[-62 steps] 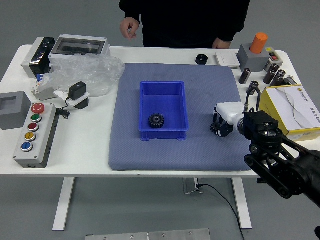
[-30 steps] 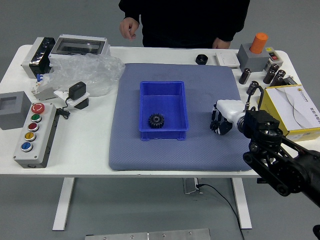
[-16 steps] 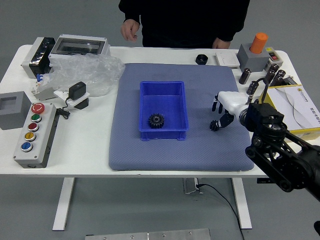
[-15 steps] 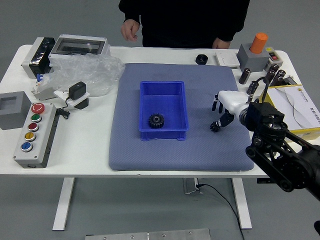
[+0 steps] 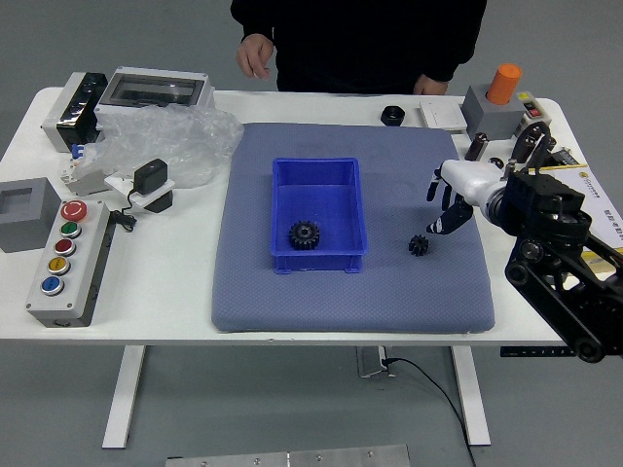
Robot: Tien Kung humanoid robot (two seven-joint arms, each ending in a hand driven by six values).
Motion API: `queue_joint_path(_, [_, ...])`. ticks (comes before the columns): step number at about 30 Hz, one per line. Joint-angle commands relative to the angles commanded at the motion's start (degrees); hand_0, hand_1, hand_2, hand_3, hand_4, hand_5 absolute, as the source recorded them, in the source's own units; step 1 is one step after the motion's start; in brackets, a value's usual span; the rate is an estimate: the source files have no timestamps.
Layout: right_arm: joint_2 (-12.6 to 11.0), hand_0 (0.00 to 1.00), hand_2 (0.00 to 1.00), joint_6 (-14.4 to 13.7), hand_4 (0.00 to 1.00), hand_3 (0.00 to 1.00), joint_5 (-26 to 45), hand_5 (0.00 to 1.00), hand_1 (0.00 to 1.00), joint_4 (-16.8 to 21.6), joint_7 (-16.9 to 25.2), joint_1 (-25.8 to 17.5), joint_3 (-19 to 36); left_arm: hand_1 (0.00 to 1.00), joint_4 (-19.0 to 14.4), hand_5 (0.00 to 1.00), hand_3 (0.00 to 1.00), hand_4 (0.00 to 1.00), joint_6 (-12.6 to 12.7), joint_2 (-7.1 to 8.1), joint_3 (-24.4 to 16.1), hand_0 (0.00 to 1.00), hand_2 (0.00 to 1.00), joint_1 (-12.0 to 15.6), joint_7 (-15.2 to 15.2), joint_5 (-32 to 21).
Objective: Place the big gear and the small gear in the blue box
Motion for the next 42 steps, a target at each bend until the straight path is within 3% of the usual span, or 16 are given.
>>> queue_joint_path(1, [0.0,0.62,0.689,0.2,0.974,0.789,0.0,0.492,0.626,-0.1,0.0,0.0,0.0,0.821,0.0,0.307,0.86,0.747,0.0,0.01,0.0,0.849,0.83,-0.1,0.0,0.0])
queue_joint_path(6, [0.2,0.62,0.689,1.0,0.974,0.789,-0.1,0.492,0.626,-0.8,0.1,0.2,-0.4,0.821,0.0,0.307,0.86,0.747,0.0,0.01,0.1,0.849,0.83,-0.1,0.1,-0.1])
queue_joint_path(7, [0.2,0.647,0.753,1.1,0.991,0.86,-0.2,0.483,0.663,-0.9,0.2,0.2,-0.4,0.821,0.0,0.307,0.86,0.747,0.0,0.0,0.1,0.849,0.83,0.0,0.1,-0.1])
queue_joint_path(13, [0.5,0.662,0.787,1.2,0.998,0.891,-0.6,0.487,0.68,-1.9,0.5,0.0,-1.0,0.821,0.0,0.306,0.86,0.747,0.0,-0.04,0.1,0.849,0.83,0.1,0.1,-0.1])
queue_joint_path(18, [0.8,0.662,0.787,0.1,0.998,0.891,-1.0,0.487,0.68,-3.1,1.1,-0.4,-2.1,0.821,0.0,0.306,0.86,0.747,0.0,0.04,0.2,0.849,0.83,0.2,0.1,-0.1])
queue_joint_path(24, [1.6,0.65,0.764,-3.5,0.998,0.867,-2.6,0.474,0.667,-4.8,2.8,-1.2,-3.9,0.821,0.0,0.306,0.86,0.747,0.0,0.03,0.1,0.849,0.829,0.2,0.2,0.1])
queue_joint_path(25, [1.8,0.632,0.712,-4.2,0.998,0.796,-2.7,0.429,0.633,-5.1,3.1,-1.3,-4.2,0.821,0.0,0.304,0.86,0.745,0.0,0.02,0.1,0.849,0.829,0.2,0.2,0.2])
queue_joint_path(36, [2.6,0.614,0.692,-8.7,0.98,0.762,-3.5,0.393,0.617,-8.2,5.3,-2.2,-6.1,0.821,0.0,0.305,0.86,0.746,0.0,-0.08,0.0,0.848,0.829,0.5,0.1,0.2])
queue_joint_path(37, [2.6,0.575,0.63,-9.2,0.943,0.676,-3.6,0.351,0.572,-8.4,5.6,-2.3,-6.2,0.821,0.0,0.304,0.859,0.746,0.0,-0.09,0.1,0.848,0.829,0.5,0.1,0.2])
queue_joint_path(42, [2.8,0.575,0.63,-10.6,0.943,0.676,-4.1,0.351,0.572,-9.1,6.1,-2.4,-6.5,0.821,0.0,0.304,0.859,0.746,0.0,-0.12,0.1,0.848,0.829,0.5,0.1,0.2])
